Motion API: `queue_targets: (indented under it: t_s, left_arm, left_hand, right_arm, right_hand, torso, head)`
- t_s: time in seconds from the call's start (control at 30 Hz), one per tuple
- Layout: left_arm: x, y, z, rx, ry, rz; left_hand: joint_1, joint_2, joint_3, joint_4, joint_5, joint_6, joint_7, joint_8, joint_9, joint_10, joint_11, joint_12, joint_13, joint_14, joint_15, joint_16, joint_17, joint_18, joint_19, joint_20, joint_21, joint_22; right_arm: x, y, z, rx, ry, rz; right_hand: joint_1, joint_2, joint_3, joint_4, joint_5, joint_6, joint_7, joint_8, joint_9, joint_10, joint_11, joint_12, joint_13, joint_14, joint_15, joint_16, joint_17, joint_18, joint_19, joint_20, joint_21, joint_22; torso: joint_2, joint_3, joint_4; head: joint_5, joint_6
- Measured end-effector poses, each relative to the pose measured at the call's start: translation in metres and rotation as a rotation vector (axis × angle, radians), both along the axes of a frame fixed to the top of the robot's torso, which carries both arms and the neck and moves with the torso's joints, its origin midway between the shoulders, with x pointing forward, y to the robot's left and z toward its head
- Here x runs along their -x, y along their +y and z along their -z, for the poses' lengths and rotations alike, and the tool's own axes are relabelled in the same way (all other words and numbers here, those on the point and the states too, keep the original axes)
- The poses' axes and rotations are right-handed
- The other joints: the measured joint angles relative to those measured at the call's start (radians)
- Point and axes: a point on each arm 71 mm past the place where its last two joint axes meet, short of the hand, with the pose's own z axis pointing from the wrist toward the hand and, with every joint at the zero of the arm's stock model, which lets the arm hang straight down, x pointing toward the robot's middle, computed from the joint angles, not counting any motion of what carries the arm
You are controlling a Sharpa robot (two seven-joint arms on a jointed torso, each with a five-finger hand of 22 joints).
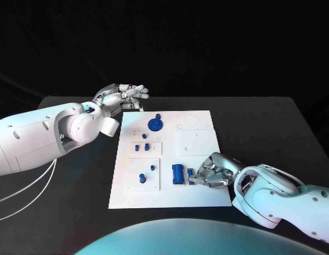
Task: Assemble the parts on the task board
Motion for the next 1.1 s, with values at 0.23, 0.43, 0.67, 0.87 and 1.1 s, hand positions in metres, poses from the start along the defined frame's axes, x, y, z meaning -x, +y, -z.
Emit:
queue_targets:
  t_s: [0.23, 0.43, 0.67, 0.87, 1.1]
  left_arm:
    - [-0.0001, 0.0003, 0.0001, -0.001, 0.001, -0.001]
    - [-0.0001, 0.0005, 0.0002, -0.001, 0.002, -0.001]
    - [-0.0001, 0.0007, 0.0004, -0.003, 0.003, -0.001]
    - [-0.0002, 0.0, 0.0005, -0.003, 0.004, 0.0]
    - [-0.0004, 0.0001, 0.0007, -0.003, 0.005, -0.001]
  left_hand:
    - [0.0, 0.0, 0.0, 0.0, 0.0, 0.0, 0.0, 0.0, 0.0, 0.0, 0.0, 0.0, 0.001, 0.0, 0.0, 0.0, 0.0, 0.0, 0.0, 0.0, 0.0, 0.0]
    - [0.004, 0.004, 0.0, 0.0, 0.0, 0.0, 0.0, 0.0, 0.0, 0.0, 0.0, 0.0, 0.001, 0.0, 0.0, 0.0, 0.0, 0.0, 0.0, 0.0, 0.0, 0.0]
    - [0.004, 0.004, 0.0, 0.0, 0.0, 0.0, 0.0, 0.0, 0.0, 0.0, 0.0, 0.0, 0.001, 0.0, 0.0, 0.0, 0.0, 0.0, 0.0, 0.0, 0.0, 0.0]
    - [0.004, 0.004, 0.0, 0.0, 0.0, 0.0, 0.0, 0.0, 0.0, 0.0, 0.0, 0.0, 0.001, 0.0, 0.0, 0.0, 0.0, 0.0, 0.0, 0.0, 0.0, 0.0]
    - [0.004, 0.004, 0.0, 0.0, 0.0, 0.0, 0.0, 0.0, 0.0, 0.0, 0.0, 0.0, 0.001, 0.0, 0.0, 0.0, 0.0, 0.0, 0.0, 0.0, 0.0, 0.0]
  right_arm:
    - [0.004, -0.0016, -0.0031, -0.01, 0.004, -0.014]
    - [0.0056, -0.0031, -0.0039, -0.015, 0.009, -0.023]
    - [0.0058, -0.0038, -0.0032, -0.012, 0.018, -0.033]
    - [0.003, -0.0022, -0.0003, -0.004, 0.026, -0.042]
    - [-0.0028, -0.0011, 0.0036, 0.013, 0.027, -0.042]
  right_hand:
    - [0.004, -0.004, -0.002, 0.002, 0.0, 0.0, 0.0, 0.0, -0.001, 0.0, 0.0, 0.0, 0.0, 0.0, 0.0, 0.0, 0.0, 0.0, 0.0, 0.0, 0.0, 0.0]
    - [0.004, -0.004, -0.003, 0.003, 0.0, 0.0, 0.0, 0.0, -0.001, 0.0, 0.0, 0.0, 0.0, 0.0, 0.0, 0.0, 0.0, 0.0, 0.0, 0.0, 0.0, 0.0]
    - [0.007, -0.007, -0.003, 0.009, 0.0, 0.003, 0.004, 0.0, -0.001, 0.0, 0.0, 0.0, 0.0, 0.0, 0.0, 0.0, 0.0, 0.0, 0.0, 0.0, 0.0, 0.0]
    - [0.034, -0.003, 0.006, 0.006, 0.006, 0.003, 0.004, -0.004, -0.004, 0.0, 0.0, 0.0, 0.0, 0.0, 0.0, 0.0, 0.0, 0.0, 0.0, 0.0, 0.0, 0.0]
    - [0.043, -0.001, 0.019, 0.006, 0.012, 0.006, 0.001, -0.004, -0.005, 0.0, 0.0, 0.004, 0.0, 0.0, 0.0, 0.0, 0.0, 0.0, 0.0, 0.0, 0.0, 0.0]
  torso:
    - [0.0, 0.0003, -0.0004]
    - [0.0, 0.0003, -0.0001]
    - [0.0, -0.0002, 0.0006]
    - [0.0, -0.0008, 0.0018]
    - [0.001, -0.0004, 0.0023]
  head:
    - [0.0, 0.0]
    - [-0.001, 0.0]
    - [-0.002, 0.0]
    - [-0.003, 0.0]
    - [-0.002, 0.0]
